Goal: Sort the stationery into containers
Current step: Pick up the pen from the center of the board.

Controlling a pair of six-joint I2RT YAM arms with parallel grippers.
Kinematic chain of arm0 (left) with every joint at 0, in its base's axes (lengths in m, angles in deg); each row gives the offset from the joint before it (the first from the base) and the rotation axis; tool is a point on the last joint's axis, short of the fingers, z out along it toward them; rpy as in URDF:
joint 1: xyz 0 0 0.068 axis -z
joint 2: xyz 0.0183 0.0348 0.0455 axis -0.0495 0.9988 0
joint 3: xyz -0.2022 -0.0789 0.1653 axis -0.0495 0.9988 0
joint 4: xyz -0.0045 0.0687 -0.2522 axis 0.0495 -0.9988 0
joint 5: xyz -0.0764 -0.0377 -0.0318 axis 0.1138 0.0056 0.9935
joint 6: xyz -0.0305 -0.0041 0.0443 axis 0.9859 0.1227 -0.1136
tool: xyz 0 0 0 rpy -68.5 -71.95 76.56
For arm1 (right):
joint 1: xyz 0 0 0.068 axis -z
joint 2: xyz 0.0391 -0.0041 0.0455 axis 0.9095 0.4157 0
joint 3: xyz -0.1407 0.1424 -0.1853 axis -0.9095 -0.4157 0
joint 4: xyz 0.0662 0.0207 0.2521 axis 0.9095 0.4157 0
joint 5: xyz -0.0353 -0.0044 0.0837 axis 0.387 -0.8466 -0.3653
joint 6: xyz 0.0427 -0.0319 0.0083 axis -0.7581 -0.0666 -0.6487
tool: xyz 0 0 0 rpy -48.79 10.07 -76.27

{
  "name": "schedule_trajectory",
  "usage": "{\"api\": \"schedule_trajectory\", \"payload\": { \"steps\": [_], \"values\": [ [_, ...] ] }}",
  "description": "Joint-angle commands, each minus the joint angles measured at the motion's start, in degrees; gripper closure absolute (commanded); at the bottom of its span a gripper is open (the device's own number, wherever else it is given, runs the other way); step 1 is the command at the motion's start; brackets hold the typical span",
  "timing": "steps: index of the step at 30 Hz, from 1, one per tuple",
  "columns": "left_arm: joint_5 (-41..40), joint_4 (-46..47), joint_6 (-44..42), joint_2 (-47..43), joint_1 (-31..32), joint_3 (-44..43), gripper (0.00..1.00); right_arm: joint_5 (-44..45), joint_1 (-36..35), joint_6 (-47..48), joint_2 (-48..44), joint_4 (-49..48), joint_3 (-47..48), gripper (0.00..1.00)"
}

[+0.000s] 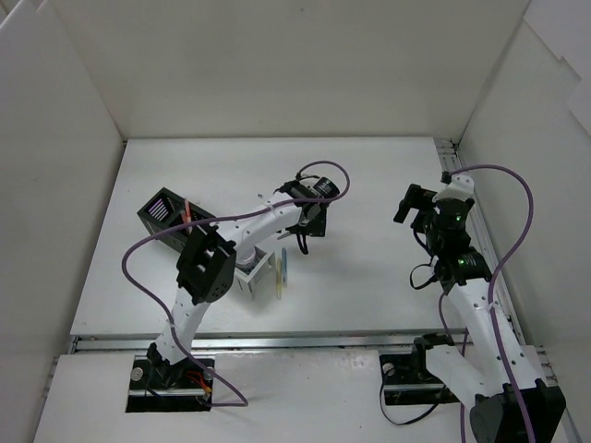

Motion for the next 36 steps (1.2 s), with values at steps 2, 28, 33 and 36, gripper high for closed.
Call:
{"api": "schedule_trajectory", "payload": {
  "steps": [2,28,33,36],
  "values": [
    [-1.75,2.17,3.17,-1.36,-0.1,-0.32,0.2,1.37,0.24,-0.37,-0.34,-2.66,0.04,0.02],
    [2.29,4.19,13.73,1.28,-0.1,11.28,0.57,1.89,0.24,-0.9,0.02,-2.57,-0.05,0.02],
    [3.26,6.47,14.78,0.32,0.43,15.32,0.61,2.16,0.16,-0.98,-0.25,-2.57,-0.14,0.02],
    [3.43,7.53,15.22,-1.0,0.95,17.52,0.63,1.9,0.16,-1.16,-0.33,-2.65,-0.22,0.02]
  ]
}}
